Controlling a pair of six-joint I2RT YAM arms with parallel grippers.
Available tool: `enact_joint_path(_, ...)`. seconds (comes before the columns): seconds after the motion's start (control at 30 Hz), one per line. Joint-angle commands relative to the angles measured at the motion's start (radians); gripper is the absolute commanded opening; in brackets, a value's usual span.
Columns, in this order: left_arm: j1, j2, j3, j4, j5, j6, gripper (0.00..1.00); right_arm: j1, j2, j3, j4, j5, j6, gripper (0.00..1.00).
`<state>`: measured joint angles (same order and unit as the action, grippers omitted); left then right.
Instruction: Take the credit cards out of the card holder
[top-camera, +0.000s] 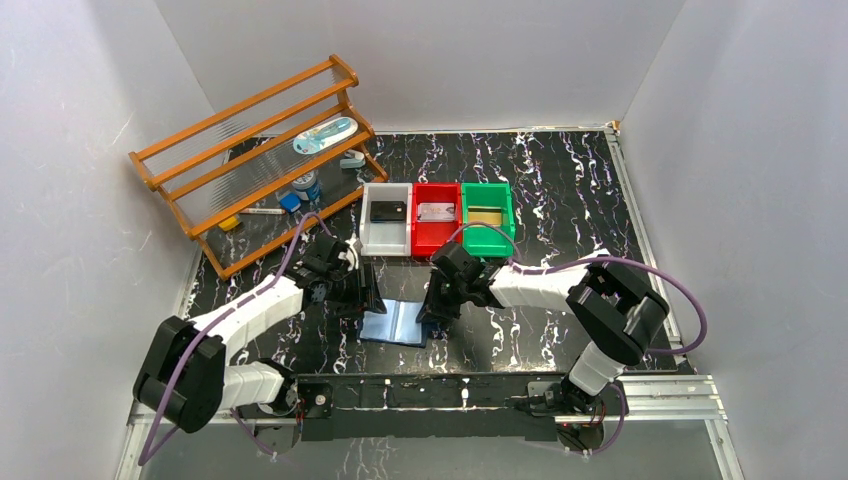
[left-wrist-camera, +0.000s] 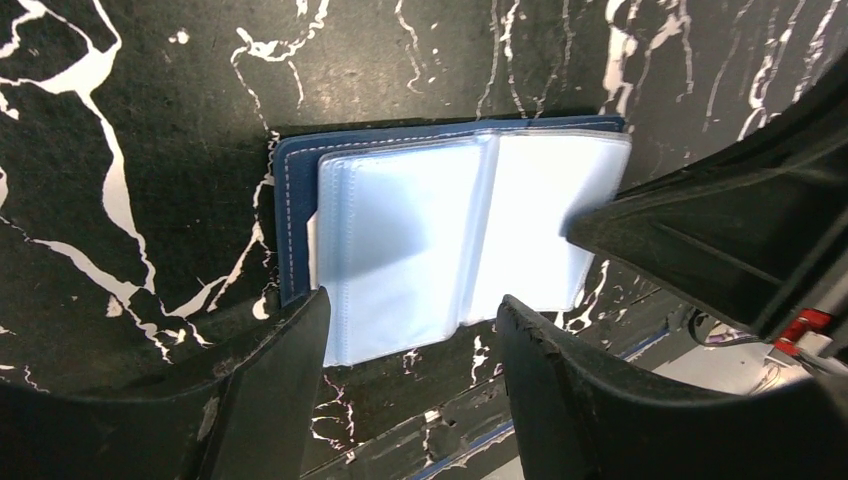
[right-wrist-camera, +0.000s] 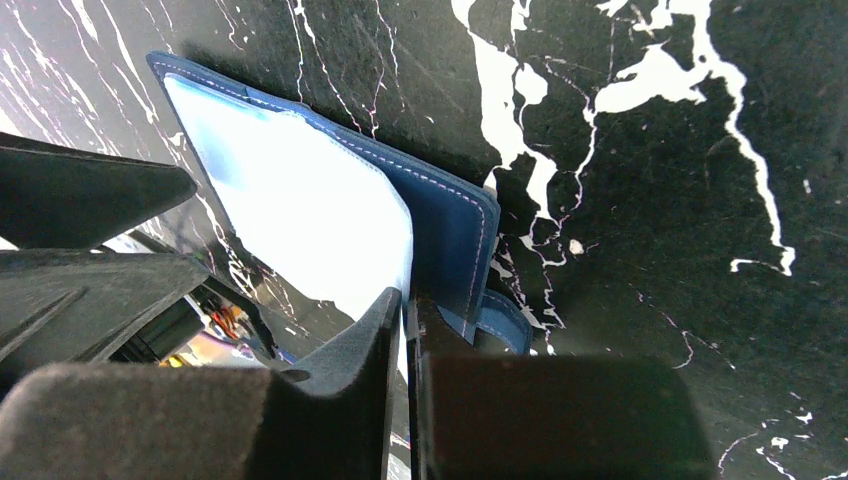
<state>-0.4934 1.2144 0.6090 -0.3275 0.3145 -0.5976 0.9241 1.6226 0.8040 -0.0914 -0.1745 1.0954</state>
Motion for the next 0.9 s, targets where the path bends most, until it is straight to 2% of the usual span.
enact_joint_path(0.0, -0.004, 0.037, 0.009, -0.034, 0.013, 0.015, 0.61, -0.002, -0.004, 0.026, -0.001, 0.005, -0.012, 0.16)
enact_joint_path(0.5, -0.052, 0.146, -0.011, -0.001, -0.001, 0.017, 0.59, -0.003, 0.015, 0.011, 0.057, -0.044, -0.011, 0.17)
enact_joint_path(0.57, -0.068, 0.182, -0.026, 0.116, 0.137, -0.028, 0.5, -0.004, 0.051, 0.009, 0.077, -0.072, -0.008, 0.16)
enact_joint_path(0.63, -0.072, 0.165, -0.041, 0.197, 0.196, -0.065, 0.43, -0.003, 0.061, 0.005, 0.079, -0.077, -0.007, 0.16)
enact_joint_path(0.73, -0.073, 0.179, -0.045, 0.261, 0.272, -0.09, 0.41, -0.002, 0.073, -0.005, 0.085, -0.084, 0.0, 0.16)
enact_joint_path(0.87, -0.072, 0.16, -0.041, 0.228, 0.22, -0.083, 0.17, -0.002, 0.056, -0.005, 0.07, -0.068, -0.003, 0.17)
